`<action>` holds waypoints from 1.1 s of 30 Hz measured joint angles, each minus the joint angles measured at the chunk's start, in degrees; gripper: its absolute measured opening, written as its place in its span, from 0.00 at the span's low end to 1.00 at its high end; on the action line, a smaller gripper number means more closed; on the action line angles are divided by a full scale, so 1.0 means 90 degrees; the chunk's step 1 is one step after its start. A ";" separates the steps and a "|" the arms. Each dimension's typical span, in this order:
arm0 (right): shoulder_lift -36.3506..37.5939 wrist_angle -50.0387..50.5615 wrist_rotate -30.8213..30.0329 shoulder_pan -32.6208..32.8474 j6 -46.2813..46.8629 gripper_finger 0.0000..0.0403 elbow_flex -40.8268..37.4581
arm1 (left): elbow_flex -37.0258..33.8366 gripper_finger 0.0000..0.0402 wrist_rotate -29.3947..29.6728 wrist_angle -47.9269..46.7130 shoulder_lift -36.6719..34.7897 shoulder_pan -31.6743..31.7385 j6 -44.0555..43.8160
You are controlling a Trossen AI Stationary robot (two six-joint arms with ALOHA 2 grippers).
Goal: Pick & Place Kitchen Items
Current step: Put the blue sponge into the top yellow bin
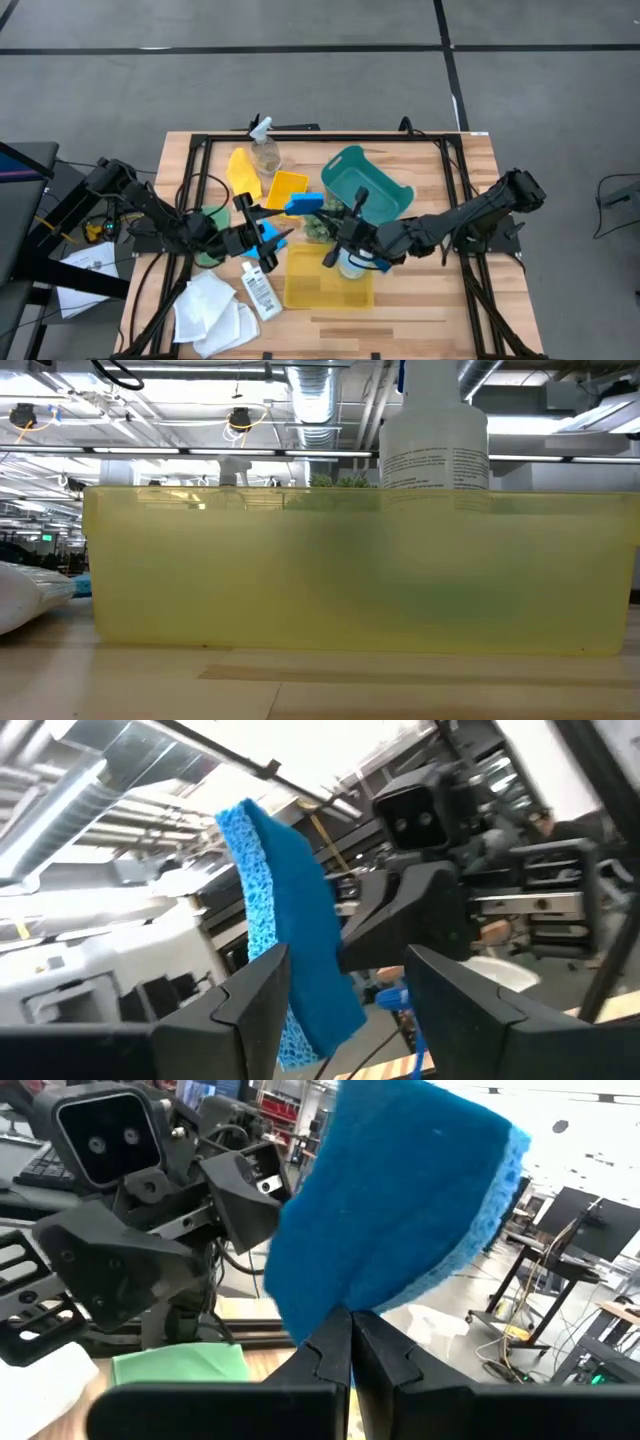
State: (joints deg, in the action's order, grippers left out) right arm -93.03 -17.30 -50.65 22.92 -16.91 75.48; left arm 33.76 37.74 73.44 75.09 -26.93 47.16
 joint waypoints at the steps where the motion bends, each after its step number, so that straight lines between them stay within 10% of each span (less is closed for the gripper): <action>1: 0.0000 0.0006 0.0001 -0.0007 0.0000 0.00 0.0000 | 0.0000 0.47 0.0065 0.0003 -0.0001 0.0025 -0.0047; 33: -0.0005 0.0182 -0.0435 -0.0003 -0.0120 0.00 0.0002 | -0.0001 0.48 0.0546 0.0225 0.0005 -0.0190 0.0375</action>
State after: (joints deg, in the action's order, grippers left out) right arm -93.08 -15.67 -54.57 22.90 -17.99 75.50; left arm 33.75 42.66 75.47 75.13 -28.64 50.54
